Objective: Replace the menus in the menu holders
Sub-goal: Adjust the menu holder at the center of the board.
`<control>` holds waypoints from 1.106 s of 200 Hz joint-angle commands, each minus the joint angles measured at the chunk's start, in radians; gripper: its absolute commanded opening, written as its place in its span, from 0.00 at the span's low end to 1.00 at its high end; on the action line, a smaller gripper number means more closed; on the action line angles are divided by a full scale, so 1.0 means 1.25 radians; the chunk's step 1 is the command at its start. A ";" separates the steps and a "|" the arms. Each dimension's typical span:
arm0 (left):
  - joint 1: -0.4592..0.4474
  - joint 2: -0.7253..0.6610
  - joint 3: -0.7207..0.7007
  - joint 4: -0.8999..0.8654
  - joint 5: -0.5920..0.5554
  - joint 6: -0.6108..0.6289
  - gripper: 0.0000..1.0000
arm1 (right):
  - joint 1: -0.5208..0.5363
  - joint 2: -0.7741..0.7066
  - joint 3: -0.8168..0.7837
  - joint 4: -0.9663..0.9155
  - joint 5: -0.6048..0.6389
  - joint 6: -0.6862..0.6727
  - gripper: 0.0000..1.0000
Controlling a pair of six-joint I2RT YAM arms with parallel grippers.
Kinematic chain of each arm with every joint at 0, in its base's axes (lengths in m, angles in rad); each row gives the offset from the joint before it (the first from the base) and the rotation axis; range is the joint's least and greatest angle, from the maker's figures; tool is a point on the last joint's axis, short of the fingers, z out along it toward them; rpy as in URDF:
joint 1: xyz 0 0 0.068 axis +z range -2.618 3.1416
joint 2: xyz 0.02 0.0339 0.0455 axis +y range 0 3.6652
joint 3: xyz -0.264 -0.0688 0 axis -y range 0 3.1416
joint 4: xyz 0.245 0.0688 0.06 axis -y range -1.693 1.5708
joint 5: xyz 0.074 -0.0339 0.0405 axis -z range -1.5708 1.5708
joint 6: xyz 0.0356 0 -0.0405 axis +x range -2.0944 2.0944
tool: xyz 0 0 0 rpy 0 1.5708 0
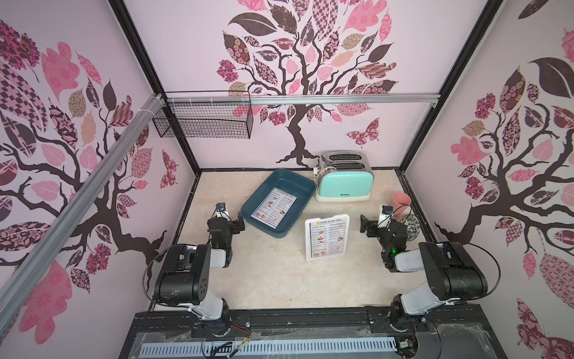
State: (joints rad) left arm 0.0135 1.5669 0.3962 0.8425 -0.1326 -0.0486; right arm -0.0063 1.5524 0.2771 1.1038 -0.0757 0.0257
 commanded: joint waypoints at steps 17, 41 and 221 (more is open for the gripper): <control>0.004 -0.009 -0.004 0.010 0.010 0.005 0.98 | -0.003 -0.006 0.010 0.013 -0.003 0.005 1.00; 0.004 -0.010 -0.003 0.010 0.011 0.006 0.98 | -0.002 -0.006 0.011 0.013 -0.004 0.004 1.00; 0.014 -0.264 0.071 -0.324 0.075 0.039 0.98 | -0.004 -0.247 -0.008 -0.149 0.131 0.062 1.00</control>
State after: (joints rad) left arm 0.0257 1.3865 0.4053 0.6830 -0.0967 -0.0444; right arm -0.0074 1.4235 0.2447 1.0557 0.0021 0.0589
